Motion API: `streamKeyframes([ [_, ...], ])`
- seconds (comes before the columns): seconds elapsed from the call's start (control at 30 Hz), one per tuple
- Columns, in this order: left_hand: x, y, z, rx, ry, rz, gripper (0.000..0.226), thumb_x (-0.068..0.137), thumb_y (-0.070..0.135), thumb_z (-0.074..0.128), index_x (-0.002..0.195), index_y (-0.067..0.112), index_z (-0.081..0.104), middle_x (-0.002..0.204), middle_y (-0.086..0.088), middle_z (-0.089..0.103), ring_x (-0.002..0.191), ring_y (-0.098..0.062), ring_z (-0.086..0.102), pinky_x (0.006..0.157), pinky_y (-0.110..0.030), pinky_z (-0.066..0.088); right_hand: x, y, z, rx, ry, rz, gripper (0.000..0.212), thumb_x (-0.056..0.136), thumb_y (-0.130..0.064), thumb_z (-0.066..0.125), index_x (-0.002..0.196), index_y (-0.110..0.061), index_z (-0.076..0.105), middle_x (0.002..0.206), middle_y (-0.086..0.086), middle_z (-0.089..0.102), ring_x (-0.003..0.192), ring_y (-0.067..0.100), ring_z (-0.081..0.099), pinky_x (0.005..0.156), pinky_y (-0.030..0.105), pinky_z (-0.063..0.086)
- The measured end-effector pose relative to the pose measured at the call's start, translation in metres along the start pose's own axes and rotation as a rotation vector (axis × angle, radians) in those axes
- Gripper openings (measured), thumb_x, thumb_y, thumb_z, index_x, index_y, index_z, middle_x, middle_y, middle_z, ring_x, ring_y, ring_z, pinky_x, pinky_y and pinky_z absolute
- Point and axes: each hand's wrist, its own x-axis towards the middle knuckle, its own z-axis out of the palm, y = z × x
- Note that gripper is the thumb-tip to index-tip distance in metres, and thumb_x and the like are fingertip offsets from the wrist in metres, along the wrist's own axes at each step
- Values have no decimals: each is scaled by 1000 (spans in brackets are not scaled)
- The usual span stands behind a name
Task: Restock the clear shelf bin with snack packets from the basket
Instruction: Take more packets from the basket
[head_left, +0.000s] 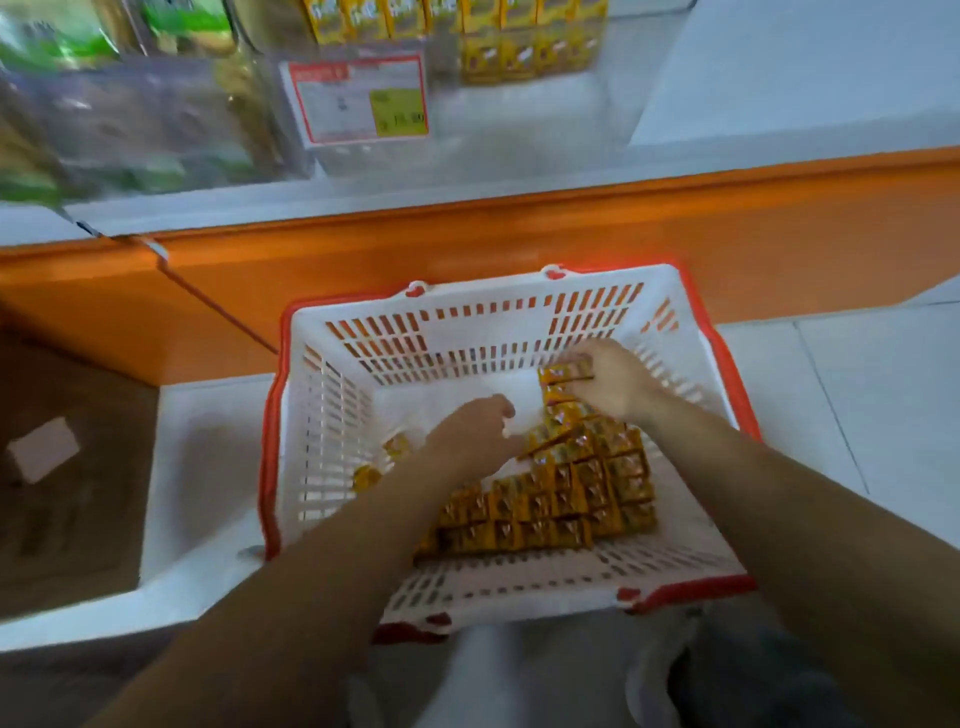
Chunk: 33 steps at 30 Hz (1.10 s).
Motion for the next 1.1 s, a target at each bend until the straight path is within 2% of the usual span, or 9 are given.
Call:
streamKeyframes([
  [0.07, 22, -2, 18, -89, 16, -30, 59, 97, 50, 62, 145, 19, 47, 141, -5, 57, 122, -24, 57, 91, -33, 46, 12, 14, 15, 10, 42, 80, 36, 84, -19, 71, 119, -15, 64, 124, 6, 57, 112, 23, 57, 100, 35, 46],
  [0.2, 58, 2, 52, -267, 1, -29, 66, 95, 50, 65, 148, 17, 46, 146, -7, 56, 127, -26, 57, 91, -31, 44, 21, 26, 37, 78, 108, 175, 41, 89, -22, 59, 130, -19, 56, 134, 11, 54, 120, 30, 54, 102, 36, 43],
  [0.33, 77, 5, 74, -263, 9, -6, 52, 88, 45, 74, 130, 19, 57, 127, -6, 66, 112, -27, 64, 88, -40, 55, 26, 38, 52, 11, 117, 204, 55, 91, -16, 54, 146, -16, 44, 146, 15, 45, 132, 36, 44, 113, 43, 36],
  [0.53, 80, -28, 68, -217, -51, -96, 58, 89, 55, 70, 133, 22, 54, 127, -4, 66, 103, -24, 64, 88, -43, 56, 37, 41, 52, -136, 15, 211, 55, 93, -21, 48, 148, -25, 42, 150, 13, 32, 136, 39, 35, 115, 46, 30],
  [0.6, 76, -40, 64, -315, 8, -105, 54, 93, 52, 68, 135, 20, 56, 127, -5, 66, 97, -20, 61, 80, -38, 57, 38, 38, 55, -123, 34, 195, 53, 91, -21, 51, 143, -29, 46, 153, 12, 28, 139, 41, 31, 117, 49, 27],
  [0.7, 75, -48, 60, -471, 147, -131, 51, 94, 49, 67, 134, 19, 57, 121, -6, 65, 98, -24, 63, 81, -42, 59, 38, 36, 58, -63, 66, 193, 53, 89, -19, 58, 141, -27, 47, 149, 12, 34, 128, 37, 47, 108, 46, 42],
  [0.83, 78, -42, 57, -520, 269, -125, 50, 95, 46, 68, 132, 14, 58, 108, 2, 58, 93, -19, 60, 69, -26, 48, 42, 38, 58, -102, 5, 180, 67, 85, -22, 69, 145, -26, 40, 148, 10, 32, 129, 36, 46, 108, 49, 43],
  [0.97, 83, -31, 58, -548, 324, -56, 46, 95, 41, 69, 129, 12, 58, 130, -5, 52, 106, -25, 63, 90, -47, 58, 51, 38, 56, -138, -75, 180, 65, 84, -22, 73, 141, -31, 43, 146, 10, 29, 125, 36, 49, 106, 41, 45],
  [1.1, 83, -29, 59, -367, 316, 27, 52, 97, 44, 64, 141, 18, 52, 158, -1, 39, 133, -19, 49, 106, -37, 45, 53, 33, 53, 10, -49, 26, 59, 80, -23, 79, 134, -26, 55, 142, 6, 45, 130, 24, 45, 109, 33, 38],
])
